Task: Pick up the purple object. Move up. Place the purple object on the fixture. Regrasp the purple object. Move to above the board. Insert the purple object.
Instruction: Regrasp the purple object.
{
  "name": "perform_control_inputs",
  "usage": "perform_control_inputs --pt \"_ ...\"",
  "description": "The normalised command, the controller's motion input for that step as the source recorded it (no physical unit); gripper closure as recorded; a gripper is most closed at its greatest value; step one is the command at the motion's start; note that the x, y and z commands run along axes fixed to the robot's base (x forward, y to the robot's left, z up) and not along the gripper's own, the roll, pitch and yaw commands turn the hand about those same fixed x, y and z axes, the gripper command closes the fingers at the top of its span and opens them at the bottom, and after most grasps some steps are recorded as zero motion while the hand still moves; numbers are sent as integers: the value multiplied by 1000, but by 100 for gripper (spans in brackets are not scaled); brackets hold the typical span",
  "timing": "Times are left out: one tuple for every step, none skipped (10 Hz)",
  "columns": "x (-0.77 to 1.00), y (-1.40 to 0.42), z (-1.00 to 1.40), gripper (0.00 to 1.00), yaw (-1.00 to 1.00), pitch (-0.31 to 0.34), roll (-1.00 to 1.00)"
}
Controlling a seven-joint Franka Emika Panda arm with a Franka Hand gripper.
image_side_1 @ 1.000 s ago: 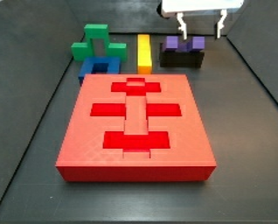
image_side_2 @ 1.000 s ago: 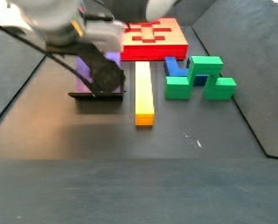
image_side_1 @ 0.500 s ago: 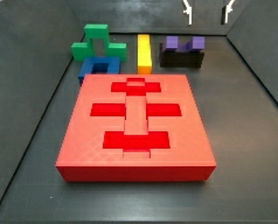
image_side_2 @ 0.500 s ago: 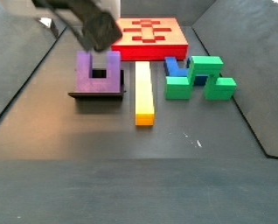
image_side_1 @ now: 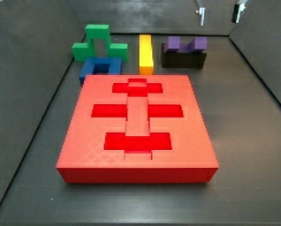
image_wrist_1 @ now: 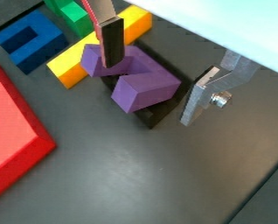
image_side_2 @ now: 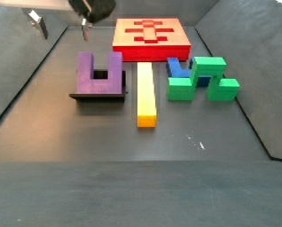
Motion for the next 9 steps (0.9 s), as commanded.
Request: perform_control_inputs --pt "0 -226 -151 0 266 114 1000" --pt "-66 -183 -160 0 206 217 1000" --pt "-66 -183 -120 0 186 234 1000" --pt "0 -169 -100 0 151 229 1000" --pt "0 -126 -29 0 120 257 1000" --pt "-43 -129 0 0 14 271 1000" --pt "0 -131 -17 0 0 237 1000" --pt "0 -123 -11 0 0 211 1000" --pt "46 0 -120 0 0 169 1000"
